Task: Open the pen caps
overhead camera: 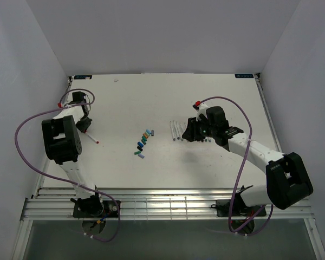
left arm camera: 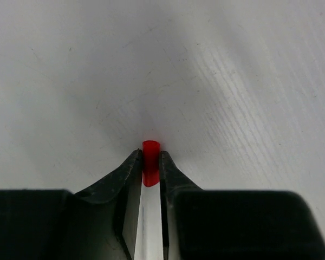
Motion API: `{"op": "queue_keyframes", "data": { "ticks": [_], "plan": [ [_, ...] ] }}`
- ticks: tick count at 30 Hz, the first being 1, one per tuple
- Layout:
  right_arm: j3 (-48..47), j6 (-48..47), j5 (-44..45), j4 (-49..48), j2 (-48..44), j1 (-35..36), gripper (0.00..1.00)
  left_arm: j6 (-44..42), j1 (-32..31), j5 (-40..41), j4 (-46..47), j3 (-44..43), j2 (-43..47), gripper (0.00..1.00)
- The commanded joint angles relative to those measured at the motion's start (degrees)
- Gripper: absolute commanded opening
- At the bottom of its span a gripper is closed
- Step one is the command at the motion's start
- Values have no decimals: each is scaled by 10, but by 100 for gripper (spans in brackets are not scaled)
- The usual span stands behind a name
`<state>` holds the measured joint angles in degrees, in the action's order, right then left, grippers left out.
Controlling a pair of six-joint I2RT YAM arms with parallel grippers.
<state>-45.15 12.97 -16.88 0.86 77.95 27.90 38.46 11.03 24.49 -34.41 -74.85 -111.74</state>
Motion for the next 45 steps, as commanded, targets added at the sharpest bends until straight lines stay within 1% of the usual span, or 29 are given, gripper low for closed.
{"op": "queue_keyframes", "data": {
  "ticks": [1,4,10,11,14,15,17,18,19,20,22,23,24,25,27,29,30,34,39,43,45],
  "plan": [
    [1,-7,2,-20,-14,2,48,1,4,-12,-7,-6,-8,26],
    [-1,-8,6,-11,-16,2,48,7,5,-22,-6,1,0,16],
    [-13,-11,15,20,-29,5,48,11,3,-69,-1,18,49,10],
    [-18,-10,14,24,-32,6,48,11,2,-88,0,21,60,6],
    [-28,-6,-7,32,-39,10,49,5,-11,-120,14,36,106,2],
    [-29,-2,-27,29,-44,13,49,0,-14,-161,29,40,117,0],
    [-25,16,-53,1,-50,15,49,-10,-24,-210,54,66,158,0],
    [-16,25,-92,-19,-50,15,49,-11,-29,-235,84,79,173,0],
    [-12,35,-110,-37,-49,16,50,-13,-39,-294,98,105,189,0],
    [-9,58,-129,-69,-47,17,50,-11,-46,-316,111,118,221,0],
    [-3,81,-169,-97,-35,25,51,1,-72,-370,152,146,255,0],
    [-3,103,-189,-124,-24,29,51,6,-86,-385,165,173,287,0],
    [-2,114,-198,-138,-18,36,52,10,-108,-396,186,184,303,0],
    [0,128,-206,-154,-13,40,56,16,-132,-409,195,196,317,0],
    [1,168,-228,-206,2,52,59,35,-171,-421,231,233,365,0],
    [2,196,-237,-240,18,60,63,64,-194,-432,253,261,395,0],
    [4,222,-244,-276,22,69,64,74,-212,-436,278,287,423,0],
    [2,275,-249,-345,50,90,65,111,-258,-436,320,333,479,0],
    [-4,308,-234,-396,82,119,65,142,-299,-414,334,360,518,0],
    [-19,320,-220,-403,109,138,65,159,-313,-411,340,374,528,0],
    [-19,332,-215,-423,123,148,64,166,-321,-408,339,378,531,0]
  ]
}}
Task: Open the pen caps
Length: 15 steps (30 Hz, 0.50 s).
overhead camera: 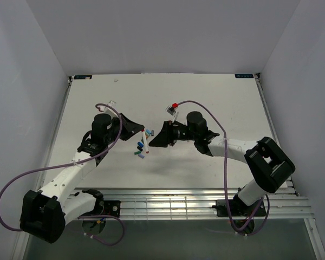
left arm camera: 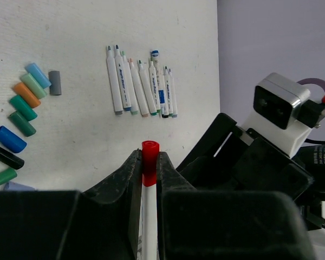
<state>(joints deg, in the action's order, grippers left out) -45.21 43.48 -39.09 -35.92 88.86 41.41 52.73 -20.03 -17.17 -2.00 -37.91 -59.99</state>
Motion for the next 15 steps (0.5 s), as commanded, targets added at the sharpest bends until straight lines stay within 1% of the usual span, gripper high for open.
{"op": "queue_keyframes", "data": {
  "ticks": [1,5,9,11,12,14,15],
  "plan": [
    [-19,32,9,-62,18,15,64,29,-13,9,21,11,15,0],
    [-25,45,16,-72,39,25,62,40,-26,13,40,13,19,0],
    [-33,52,16,-75,55,35,51,45,-39,14,45,12,15,0],
    [-34,55,16,-77,61,40,48,47,-40,13,48,11,12,0],
    [-33,56,16,-78,62,42,39,48,-43,13,49,10,9,0],
    [-30,57,14,-83,65,43,28,48,-46,12,52,9,5,0],
    [-29,58,13,-84,66,43,18,45,-48,12,52,8,4,0]
  ]
}}
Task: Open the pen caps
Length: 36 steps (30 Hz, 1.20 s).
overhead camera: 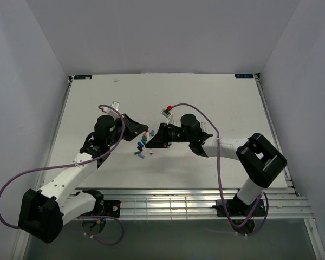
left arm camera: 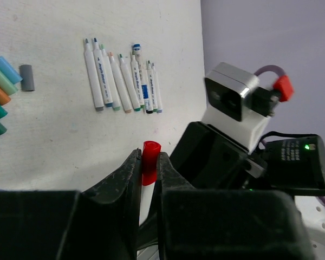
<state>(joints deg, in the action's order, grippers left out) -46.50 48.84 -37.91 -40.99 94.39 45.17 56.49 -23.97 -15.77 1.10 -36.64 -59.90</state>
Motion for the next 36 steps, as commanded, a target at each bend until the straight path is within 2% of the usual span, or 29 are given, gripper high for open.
{"op": "queue_keyframes", "data": {
  "ticks": [1,3,7,9,13,16,18,27,29,36],
  "plan": [
    [-15,5,1,-34,9,5,15,5,-10,-1,21,-4,1,0],
    [-11,5,1,-31,6,6,8,-7,-12,4,22,3,5,0],
    [-13,8,-12,-27,4,5,8,-31,-12,10,25,18,14,4],
    [-13,13,-20,-28,1,5,8,-45,-12,6,24,21,13,11],
    [-15,16,-30,-26,-9,4,8,-82,-12,-3,21,29,11,41],
    [-17,21,-37,-29,-7,4,8,-96,-13,-5,13,30,11,52],
    [-16,27,-42,-35,-5,4,8,-103,-13,-7,13,30,14,55],
    [0,48,-54,-71,5,4,8,-109,-12,4,-1,24,18,49],
    [2,50,-54,-74,7,4,8,-109,-12,5,-4,23,17,44],
    [-3,43,-49,-62,9,3,8,-108,-12,4,-29,14,14,16]
  ]
}}
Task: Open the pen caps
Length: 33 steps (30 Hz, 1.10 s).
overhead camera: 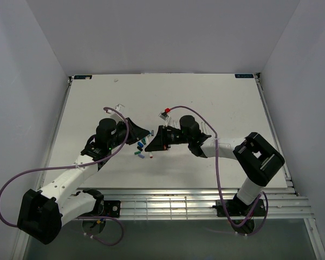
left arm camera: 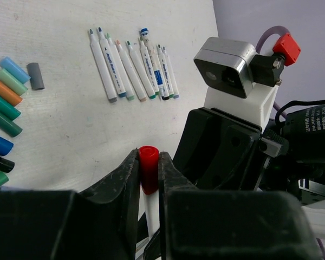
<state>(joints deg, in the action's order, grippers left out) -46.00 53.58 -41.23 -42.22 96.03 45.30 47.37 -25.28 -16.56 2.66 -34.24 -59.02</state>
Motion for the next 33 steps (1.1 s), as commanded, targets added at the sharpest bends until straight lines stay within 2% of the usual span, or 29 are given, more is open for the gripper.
{"op": "queue_keyframes", "data": {
  "ticks": [1,2,7,9,10,11,13,14,17,19,22,23,25,26,28,29,31,32,33],
  "plan": [
    [-13,-13,-12,-38,-11,2,8,-18,1,18,-50,-12,4,5],
    [-17,-45,3,-18,-15,1,8,-19,1,23,-68,-21,2,0],
    [-75,-191,124,247,-57,2,8,-33,1,63,-154,-60,-27,0],
    [-114,-262,228,324,-69,7,8,-30,1,84,-175,-78,-35,0],
    [-131,-291,280,412,-78,14,8,-26,1,90,-186,-84,-44,0],
    [-175,-320,408,460,-77,36,8,-23,1,93,-200,-90,-48,0],
    [-216,-385,533,561,-58,58,8,-18,-2,95,-207,-109,-59,0],
    [-233,-402,646,585,-49,80,8,-16,-5,100,-224,-118,-76,0],
    [-269,-438,819,643,-22,111,8,-11,-11,115,-243,-152,-102,0],
    [-275,-445,848,654,-15,114,8,-4,-12,118,-243,-165,-105,0],
    [-251,-445,816,636,-32,112,8,-8,-14,112,-231,-167,-102,0],
    [-241,-448,743,623,-42,104,8,-9,-14,112,-225,-167,-100,0],
    [-207,-448,658,566,-71,87,8,-11,-14,110,-211,-160,-87,0],
    [-198,-444,567,552,-79,81,8,-10,-14,108,-206,-152,-81,0],
    [-174,-439,471,502,-94,62,8,-6,-14,99,-189,-143,-67,0],
    [-167,-434,375,486,-99,57,8,-3,-14,94,-185,-137,-65,0],
    [-154,-401,281,435,-103,40,8,-2,-14,84,-166,-130,-56,0],
    [-138,-383,187,410,-104,21,8,-2,-14,79,-160,-127,-52,0],
    [-128,-363,136,381,-105,10,8,-5,-14,79,-153,-117,-48,0]
  ]
}}
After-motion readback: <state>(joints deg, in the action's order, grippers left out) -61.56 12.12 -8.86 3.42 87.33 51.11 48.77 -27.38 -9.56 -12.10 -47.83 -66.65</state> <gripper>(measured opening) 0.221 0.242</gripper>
